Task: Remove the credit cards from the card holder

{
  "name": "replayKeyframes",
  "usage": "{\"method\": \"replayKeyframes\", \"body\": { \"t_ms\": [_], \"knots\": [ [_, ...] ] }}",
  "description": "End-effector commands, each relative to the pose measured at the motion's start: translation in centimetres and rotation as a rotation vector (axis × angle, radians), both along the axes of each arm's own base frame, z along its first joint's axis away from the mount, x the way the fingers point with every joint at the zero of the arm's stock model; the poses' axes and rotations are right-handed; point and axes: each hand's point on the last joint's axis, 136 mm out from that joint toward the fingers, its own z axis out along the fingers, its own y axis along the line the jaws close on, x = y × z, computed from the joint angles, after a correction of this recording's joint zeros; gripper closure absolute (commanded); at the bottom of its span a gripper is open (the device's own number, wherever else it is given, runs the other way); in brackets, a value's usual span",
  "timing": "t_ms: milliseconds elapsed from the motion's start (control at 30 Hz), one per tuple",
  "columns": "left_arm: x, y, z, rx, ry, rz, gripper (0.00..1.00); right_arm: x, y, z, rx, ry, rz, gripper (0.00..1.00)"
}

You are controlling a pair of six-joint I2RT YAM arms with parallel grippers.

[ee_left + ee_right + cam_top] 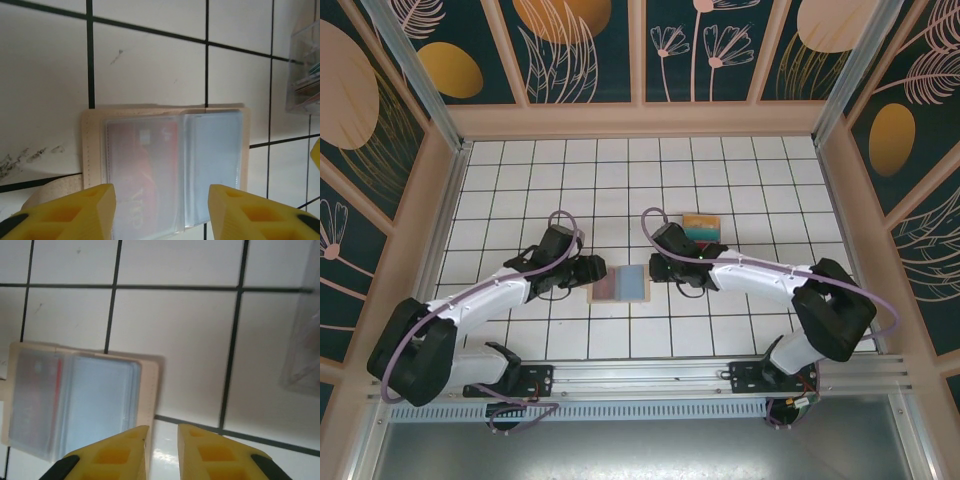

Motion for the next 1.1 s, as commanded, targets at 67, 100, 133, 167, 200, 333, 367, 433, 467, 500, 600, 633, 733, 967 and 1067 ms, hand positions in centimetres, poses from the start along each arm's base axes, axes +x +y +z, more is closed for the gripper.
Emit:
{"method": "replayKeyframes", "body": {
  "t_ms": [67,100,133,167,200,333,367,433,467,500,600,633,733,967,1067],
  "knots": [
    [-0.5,-0.4,-1.0,-0.013,0.033,-0.019,0.5,-1.0,2.5,-2.3,0.107,0.103,-0.037,0.82],
    [-0.6,-0.4,-1.2,-0.011,0.039,-0.021,0.5,-1.2,2.5,-3.0,0.096,0.117,-0.041,0.83],
    [-0.6,-0.4,-1.2,-0.01,0.04,-0.023,0.5,-1.3,2.4,-3.5,0.085,0.128,-0.046,0.83],
    [-0.6,-0.5,-1.3,-0.01,0.045,-0.026,0.5,-1.4,2.3,-4.0,0.075,0.136,-0.05,0.83],
    [-0.6,-0.5,-1.4,-0.009,0.048,-0.027,0.5,-1.4,2.2,-4.4,0.063,0.144,-0.054,0.83],
    [-0.8,-0.5,-2.0,-0.001,0.065,-0.035,0.51,-1.7,2.2,-5.3,0.052,0.162,-0.047,0.88],
    [-0.9,-0.5,-2.2,0.001,0.072,-0.036,0.51,-1.7,2.2,-5.5,0.05,0.167,-0.046,0.9],
    [-0.9,-0.6,-2.5,0.003,0.081,-0.041,0.52,-1.8,2.1,-5.8,0.036,0.175,-0.046,0.91],
    [-1.0,-0.5,-2.8,0.007,0.092,-0.041,0.52,-1.8,2.0,-6.0,0.03,0.177,-0.048,0.92],
    [-1.1,-0.5,-3.0,0.014,0.102,-0.044,0.52,-1.9,1.9,-6.0,0.028,0.179,-0.049,0.93],
    [-1.2,-0.3,-3.8,0.043,0.125,-0.047,0.54,-1.9,1.8,-6.0,0.028,0.178,-0.054,0.94],
    [-1.2,-0.2,-3.9,0.048,0.13,-0.046,0.54,-1.9,1.8,-6.0,0.027,0.179,-0.053,0.94],
    [-1.2,0.0,-4.1,0.06,0.133,-0.039,0.54,-1.9,1.8,-6.0,0.025,0.178,-0.053,0.94],
    [-1.5,-0.5,-4.6,0.047,0.155,-0.062,0.54,-1.9,2.0,-6.0,0.027,0.181,-0.049,0.94],
    [-1.5,-1.4,-4.2,-0.002,0.152,-0.089,0.51,-1.9,2.1,-6.1,0.028,0.184,-0.046,0.94]
  ]
}}
